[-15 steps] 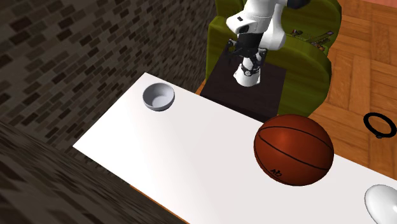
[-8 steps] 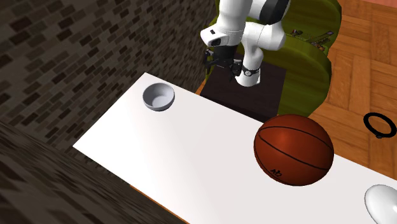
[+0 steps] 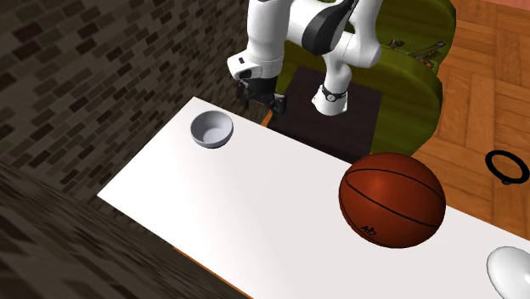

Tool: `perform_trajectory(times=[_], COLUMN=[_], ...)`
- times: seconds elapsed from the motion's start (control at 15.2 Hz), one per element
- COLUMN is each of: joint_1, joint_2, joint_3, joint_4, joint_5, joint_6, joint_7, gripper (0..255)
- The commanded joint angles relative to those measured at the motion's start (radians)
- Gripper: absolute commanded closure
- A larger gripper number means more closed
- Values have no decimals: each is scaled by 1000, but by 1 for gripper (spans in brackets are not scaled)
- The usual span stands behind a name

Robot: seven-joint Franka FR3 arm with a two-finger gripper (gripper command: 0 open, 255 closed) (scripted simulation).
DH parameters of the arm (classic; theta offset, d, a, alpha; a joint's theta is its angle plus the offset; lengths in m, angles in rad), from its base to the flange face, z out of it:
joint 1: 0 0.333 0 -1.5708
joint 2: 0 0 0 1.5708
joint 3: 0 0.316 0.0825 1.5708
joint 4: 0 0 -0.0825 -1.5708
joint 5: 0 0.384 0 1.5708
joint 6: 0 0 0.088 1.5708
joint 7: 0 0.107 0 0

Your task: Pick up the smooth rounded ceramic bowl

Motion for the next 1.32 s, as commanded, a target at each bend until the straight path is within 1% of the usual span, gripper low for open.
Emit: perform_trajectory(times=[0.0,0.4,0.46,0.92,1.06,1.12,1.25], joint_1=[-10,-48,-50,-52,-52,-51,-51], joint_2=[73,287,292,318,318,318,318], joint_3=[-24,-75,-75,-75,-75,-74,-74], joint_4=[54,236,242,169,169,168,168], joint_5=[12,71,73,82,82,82,82], joint_6=[19,45,45,142,142,143,143], joint_7=[-38,-141,-144,-148,-148,-147,-147], gripper=[0,0,0,0,0,255,255])
